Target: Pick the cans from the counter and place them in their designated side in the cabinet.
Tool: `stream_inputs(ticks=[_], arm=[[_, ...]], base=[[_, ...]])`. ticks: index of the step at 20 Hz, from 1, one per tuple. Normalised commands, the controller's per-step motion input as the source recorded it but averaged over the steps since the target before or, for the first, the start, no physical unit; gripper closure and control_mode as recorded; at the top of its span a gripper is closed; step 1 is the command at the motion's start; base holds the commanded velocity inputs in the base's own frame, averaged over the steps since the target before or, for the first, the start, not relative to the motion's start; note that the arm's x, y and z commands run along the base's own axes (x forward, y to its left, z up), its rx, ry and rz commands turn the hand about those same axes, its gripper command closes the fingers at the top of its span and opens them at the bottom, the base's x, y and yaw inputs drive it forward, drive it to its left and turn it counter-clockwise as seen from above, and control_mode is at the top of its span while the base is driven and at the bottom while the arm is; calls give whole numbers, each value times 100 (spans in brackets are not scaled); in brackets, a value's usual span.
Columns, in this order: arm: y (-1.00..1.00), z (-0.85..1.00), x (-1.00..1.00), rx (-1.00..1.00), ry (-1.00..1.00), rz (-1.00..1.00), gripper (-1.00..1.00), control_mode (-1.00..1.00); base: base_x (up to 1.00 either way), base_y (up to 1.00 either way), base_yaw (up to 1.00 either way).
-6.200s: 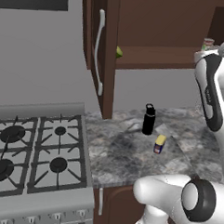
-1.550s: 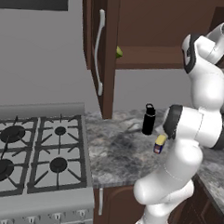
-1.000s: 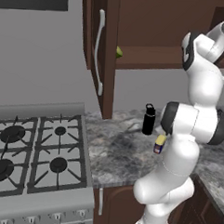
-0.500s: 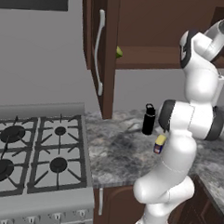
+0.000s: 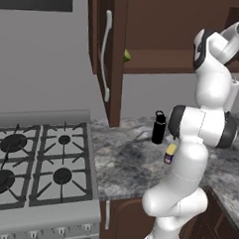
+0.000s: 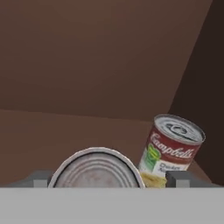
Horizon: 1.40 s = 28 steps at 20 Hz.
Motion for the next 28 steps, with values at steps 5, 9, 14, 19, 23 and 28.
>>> stream_inputs(ticks=[5,9,14,19,23,28], arm=[[0,1,0,0,-17,6,-100,-100],[0,1,15,0,-18,6,-100,-100],[0,-4,67,-1,-17,6,-100,-100],[-17,-2,54,0,-17,8,-100,-100],[-37,31,4,0,-17,9,-100,-100],[-15,40,5,2,-7,11,-100,-100]], base=[[0,0,0],[0,0,0],[0,0,0],[0,0,0],[0,0,0],[0,0,0]])
